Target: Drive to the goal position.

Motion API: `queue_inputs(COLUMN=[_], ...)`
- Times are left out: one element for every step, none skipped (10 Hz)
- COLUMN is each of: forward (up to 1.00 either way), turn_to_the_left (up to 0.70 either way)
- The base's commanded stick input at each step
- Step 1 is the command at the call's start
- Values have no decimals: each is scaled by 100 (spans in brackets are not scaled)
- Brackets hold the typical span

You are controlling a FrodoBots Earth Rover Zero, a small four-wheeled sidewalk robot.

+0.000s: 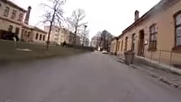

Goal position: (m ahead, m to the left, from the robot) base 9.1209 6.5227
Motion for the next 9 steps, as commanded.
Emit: queue_inputs(forward=[100,100,100,100,100,100,100,100,100], turn_to_the_left=[0,0,0,0,0,0,0,0,0])
